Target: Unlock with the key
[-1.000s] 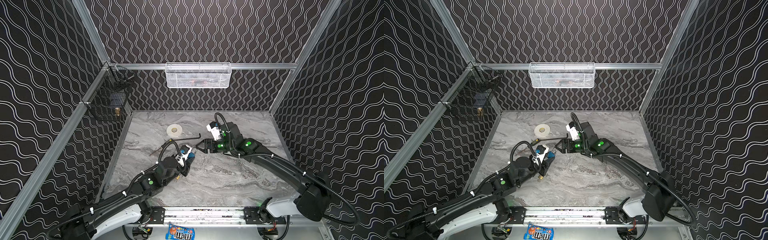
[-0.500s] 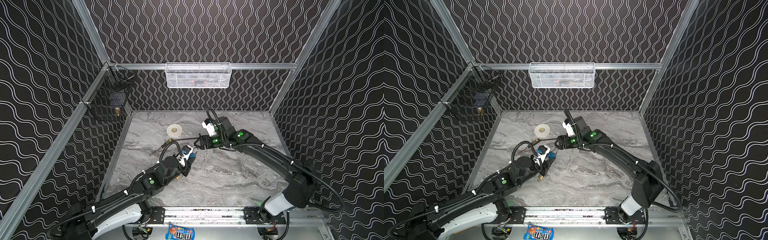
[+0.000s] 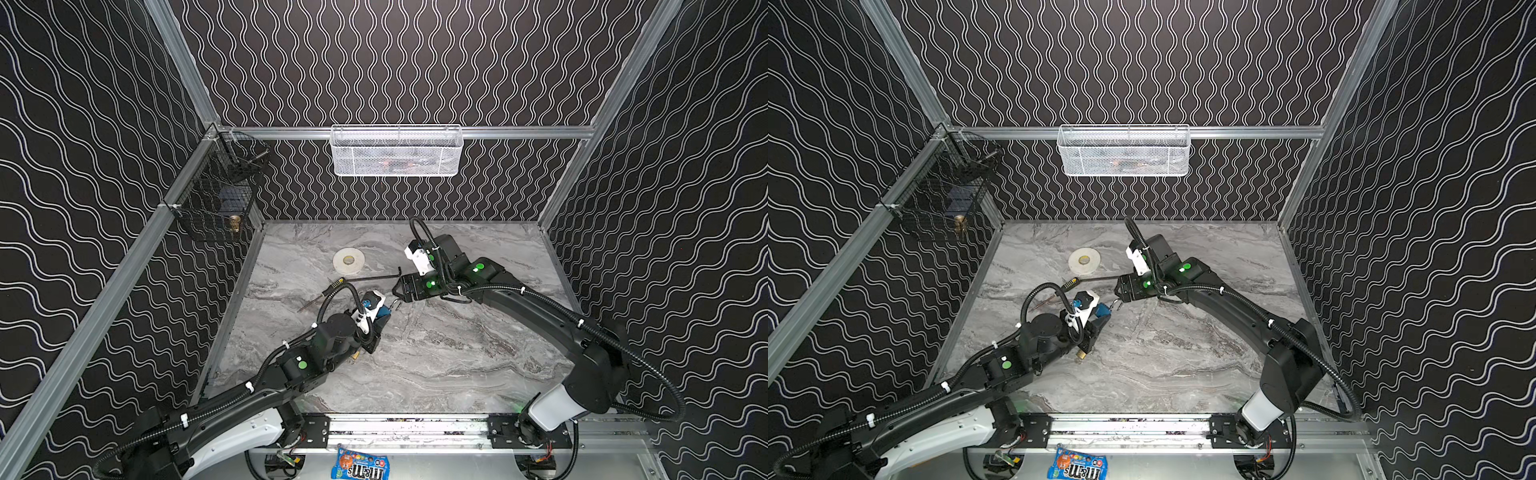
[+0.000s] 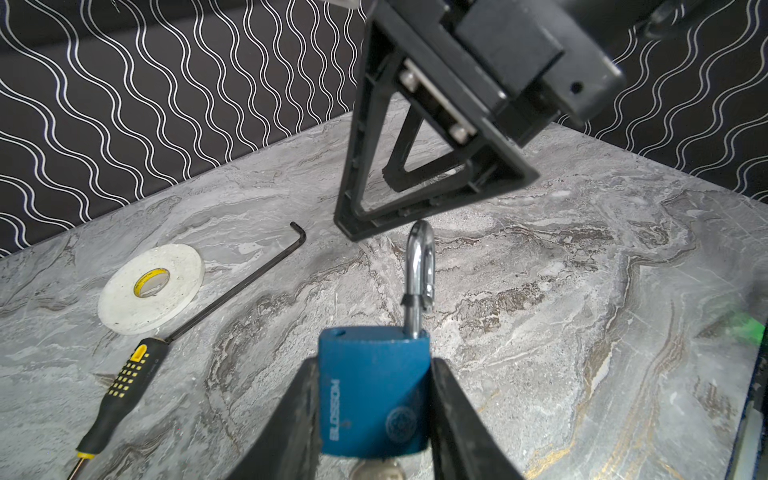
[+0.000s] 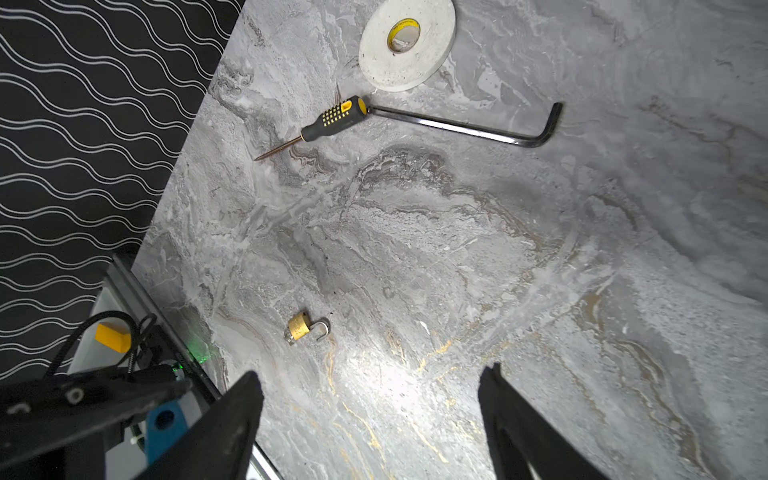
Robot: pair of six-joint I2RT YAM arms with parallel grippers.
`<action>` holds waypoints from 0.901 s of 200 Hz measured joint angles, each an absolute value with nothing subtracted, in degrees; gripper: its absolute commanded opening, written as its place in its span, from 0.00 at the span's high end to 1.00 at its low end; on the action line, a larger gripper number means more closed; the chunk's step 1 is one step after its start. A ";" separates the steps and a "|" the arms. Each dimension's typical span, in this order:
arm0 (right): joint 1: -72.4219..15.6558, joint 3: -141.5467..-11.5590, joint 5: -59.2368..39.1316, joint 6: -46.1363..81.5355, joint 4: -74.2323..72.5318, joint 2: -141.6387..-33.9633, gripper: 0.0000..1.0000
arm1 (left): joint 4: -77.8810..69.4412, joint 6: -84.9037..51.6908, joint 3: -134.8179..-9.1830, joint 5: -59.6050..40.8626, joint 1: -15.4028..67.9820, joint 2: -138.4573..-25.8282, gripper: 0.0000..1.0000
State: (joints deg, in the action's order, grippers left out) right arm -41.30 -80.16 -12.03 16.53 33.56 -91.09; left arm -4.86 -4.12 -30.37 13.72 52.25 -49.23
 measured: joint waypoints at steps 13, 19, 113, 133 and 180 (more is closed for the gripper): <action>-41.28 -79.05 -11.94 16.12 33.76 -90.19 0.17 | -4.84 -4.12 -30.15 13.72 52.25 -49.21 1.00; -41.25 -78.48 -11.99 16.01 33.80 -89.73 0.17 | -4.86 -4.14 -30.06 13.74 52.25 -49.23 1.00; -38.46 -71.44 -12.97 16.91 33.76 -84.58 0.14 | -4.80 -4.47 -30.50 14.83 52.25 -51.79 1.00; -37.19 -68.99 -10.68 17.85 33.21 -83.02 0.13 | -4.58 -6.02 -31.38 15.22 52.25 -53.32 1.00; -32.88 -59.92 -7.77 21.96 29.50 -76.97 0.11 | -0.60 -7.90 -35.16 14.59 52.25 -62.04 1.00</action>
State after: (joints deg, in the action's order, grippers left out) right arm -32.88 -59.92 -7.77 21.96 29.50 -76.97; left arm -0.60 -7.90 -35.16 14.59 52.25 -62.04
